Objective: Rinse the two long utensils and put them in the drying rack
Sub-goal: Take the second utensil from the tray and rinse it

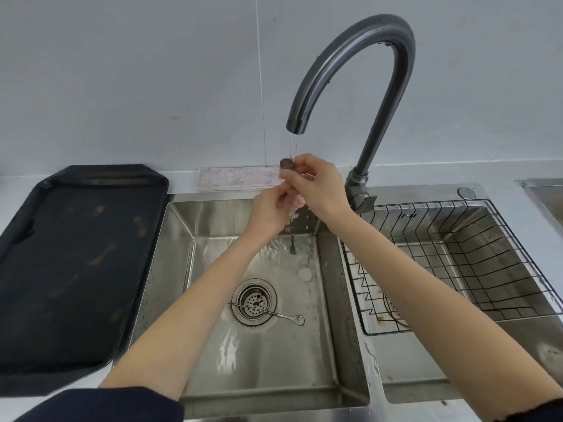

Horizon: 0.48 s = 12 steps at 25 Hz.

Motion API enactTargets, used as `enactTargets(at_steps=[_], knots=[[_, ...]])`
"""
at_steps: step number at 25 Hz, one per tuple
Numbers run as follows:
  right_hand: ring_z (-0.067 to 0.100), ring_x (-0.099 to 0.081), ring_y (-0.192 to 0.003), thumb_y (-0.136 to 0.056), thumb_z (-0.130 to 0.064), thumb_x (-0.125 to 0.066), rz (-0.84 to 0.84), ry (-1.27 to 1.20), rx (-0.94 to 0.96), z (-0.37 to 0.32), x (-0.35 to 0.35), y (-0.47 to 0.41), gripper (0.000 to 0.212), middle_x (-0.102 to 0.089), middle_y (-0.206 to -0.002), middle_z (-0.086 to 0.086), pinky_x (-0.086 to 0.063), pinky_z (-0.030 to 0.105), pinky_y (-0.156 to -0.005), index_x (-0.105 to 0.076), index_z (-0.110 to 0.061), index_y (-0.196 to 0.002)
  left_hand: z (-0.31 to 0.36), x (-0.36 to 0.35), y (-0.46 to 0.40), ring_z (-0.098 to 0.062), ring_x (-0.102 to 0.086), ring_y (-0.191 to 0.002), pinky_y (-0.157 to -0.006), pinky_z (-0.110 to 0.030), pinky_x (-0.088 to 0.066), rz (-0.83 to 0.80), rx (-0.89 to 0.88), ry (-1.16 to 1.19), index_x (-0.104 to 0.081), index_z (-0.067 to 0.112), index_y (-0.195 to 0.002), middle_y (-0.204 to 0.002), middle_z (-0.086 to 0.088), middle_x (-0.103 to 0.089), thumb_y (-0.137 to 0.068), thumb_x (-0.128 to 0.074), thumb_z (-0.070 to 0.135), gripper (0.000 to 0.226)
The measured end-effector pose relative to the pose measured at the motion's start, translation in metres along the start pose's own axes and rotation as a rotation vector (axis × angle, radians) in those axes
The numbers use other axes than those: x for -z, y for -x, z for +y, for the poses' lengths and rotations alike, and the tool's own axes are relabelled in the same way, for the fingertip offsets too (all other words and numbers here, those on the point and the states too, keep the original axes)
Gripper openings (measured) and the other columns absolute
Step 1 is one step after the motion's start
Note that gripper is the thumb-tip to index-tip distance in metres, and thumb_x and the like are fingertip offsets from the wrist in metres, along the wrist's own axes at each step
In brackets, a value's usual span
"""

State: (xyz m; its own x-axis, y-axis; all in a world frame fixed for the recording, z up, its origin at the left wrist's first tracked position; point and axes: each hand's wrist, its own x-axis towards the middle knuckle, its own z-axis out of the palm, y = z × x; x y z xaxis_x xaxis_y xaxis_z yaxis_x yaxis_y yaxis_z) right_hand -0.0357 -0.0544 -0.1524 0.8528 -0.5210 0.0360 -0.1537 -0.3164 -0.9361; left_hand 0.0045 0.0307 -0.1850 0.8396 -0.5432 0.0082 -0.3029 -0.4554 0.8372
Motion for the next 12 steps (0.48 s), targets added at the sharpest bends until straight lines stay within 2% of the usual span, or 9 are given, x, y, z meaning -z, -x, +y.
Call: enactTargets(at_steps=[2,4,7,8,10,12], knots=[[-0.004,-0.060,-0.053,-0.089,-0.018,-0.060,-0.011,0.004,0.029,-0.002,0.004,-0.002,0.007,-0.061,-0.066,-0.010,-0.053,0.017,-0.066,-0.064,-0.015,-0.083,0.000,-0.001,-0.001,-0.009,-0.060,-0.070,-0.055,-0.013,-0.041,-0.055,-0.012,-0.021,-0.061,0.012,-0.113,-0.083,-0.006,-0.070,-0.096,-0.038,0.016,0.029],[-0.008,-0.058,-0.043,-0.091,-0.017,-0.057,-0.024,-0.006,0.051,-0.003,0.008,-0.005,0.012,-0.062,-0.065,-0.007,-0.052,0.010,-0.058,-0.065,-0.013,-0.083,-0.007,-0.004,-0.002,-0.021,-0.068,-0.082,-0.071,-0.024,-0.052,-0.122,0.044,0.043,-0.064,0.009,-0.105,-0.094,-0.011,-0.073,-0.096,-0.040,0.022,0.028],[-0.006,-0.060,-0.045,-0.094,-0.011,-0.050,-0.003,-0.023,0.077,-0.006,0.014,-0.012,0.018,-0.065,-0.074,0.001,-0.054,0.010,-0.059,-0.066,-0.004,-0.097,-0.019,-0.007,-0.001,-0.022,-0.069,-0.085,-0.086,-0.035,-0.055,-0.183,0.106,0.005,-0.069,0.009,-0.093,-0.088,-0.010,-0.075,-0.093,-0.046,0.029,0.031],[-0.006,-0.060,-0.046,-0.094,-0.009,-0.048,-0.005,-0.026,0.084,-0.006,0.014,-0.012,0.020,-0.065,-0.078,0.003,-0.055,0.010,-0.061,-0.065,-0.003,-0.103,-0.020,-0.007,-0.001,-0.020,-0.068,-0.080,-0.085,-0.035,-0.054,-0.182,0.106,-0.024,-0.070,0.008,-0.089,-0.083,-0.009,-0.073,-0.092,-0.047,0.030,0.032],[-0.009,-0.060,-0.048,-0.093,-0.004,-0.049,-0.028,-0.026,0.105,-0.003,0.013,-0.011,0.022,-0.066,-0.080,0.004,-0.054,0.006,-0.060,-0.063,-0.004,-0.110,-0.018,-0.004,-0.003,-0.013,-0.057,-0.063,-0.072,-0.029,-0.047,-0.139,0.084,-0.083,-0.069,0.007,-0.081,-0.072,-0.006,-0.065,-0.093,-0.045,0.029,0.035],[-0.010,-0.058,-0.048,-0.091,-0.006,-0.054,-0.042,0.012,0.122,0.001,0.011,-0.008,0.019,-0.067,-0.079,0.003,-0.051,0.007,-0.060,-0.066,-0.006,-0.106,-0.009,-0.001,-0.004,-0.007,-0.054,-0.059,-0.070,-0.026,-0.046,-0.110,0.049,-0.083,-0.068,0.006,-0.082,-0.073,-0.007,-0.067,-0.096,-0.040,0.028,0.038]])
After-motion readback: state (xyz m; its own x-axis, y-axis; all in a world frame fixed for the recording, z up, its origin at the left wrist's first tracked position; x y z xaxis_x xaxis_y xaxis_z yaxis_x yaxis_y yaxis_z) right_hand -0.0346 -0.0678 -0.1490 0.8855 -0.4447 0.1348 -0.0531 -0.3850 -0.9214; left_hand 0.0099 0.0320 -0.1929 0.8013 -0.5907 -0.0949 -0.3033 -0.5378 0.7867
